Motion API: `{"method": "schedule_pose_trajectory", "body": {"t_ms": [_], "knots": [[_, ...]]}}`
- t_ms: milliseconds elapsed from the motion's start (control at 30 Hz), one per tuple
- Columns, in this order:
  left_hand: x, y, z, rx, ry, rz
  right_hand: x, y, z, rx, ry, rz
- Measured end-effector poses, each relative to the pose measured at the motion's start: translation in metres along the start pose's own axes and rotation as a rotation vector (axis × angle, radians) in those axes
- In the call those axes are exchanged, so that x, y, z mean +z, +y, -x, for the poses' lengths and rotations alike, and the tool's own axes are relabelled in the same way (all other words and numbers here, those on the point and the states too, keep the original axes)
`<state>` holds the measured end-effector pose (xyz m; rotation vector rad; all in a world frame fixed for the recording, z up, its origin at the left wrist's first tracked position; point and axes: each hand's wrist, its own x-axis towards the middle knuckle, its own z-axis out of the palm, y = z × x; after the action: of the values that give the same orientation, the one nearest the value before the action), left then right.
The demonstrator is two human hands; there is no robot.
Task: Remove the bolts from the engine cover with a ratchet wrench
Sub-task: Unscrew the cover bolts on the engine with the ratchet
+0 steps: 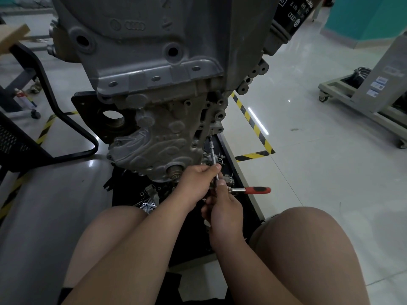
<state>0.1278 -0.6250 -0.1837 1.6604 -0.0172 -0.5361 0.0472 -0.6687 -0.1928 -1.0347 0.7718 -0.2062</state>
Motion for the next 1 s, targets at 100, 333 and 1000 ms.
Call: {"method": "schedule_pose_trajectory", "body": {"t_ms": [100, 333, 1000], "knots": [[0.0, 0.0, -0.001, 0.017, 0.014, -0.034, 0.0, 0.0, 0.002, -0.039, 0.017, -0.006], [-0.001, -0.002, -0.002, 0.018, 0.004, 0.003, 0.001, 0.0, 0.002, -0.102, 0.08, 0.037], [-0.003, 0.0, 0.003, -0.127, -0.206, -0.048, 0.008, 0.001, -0.007, 0.215, 0.017, -0.267]]}}
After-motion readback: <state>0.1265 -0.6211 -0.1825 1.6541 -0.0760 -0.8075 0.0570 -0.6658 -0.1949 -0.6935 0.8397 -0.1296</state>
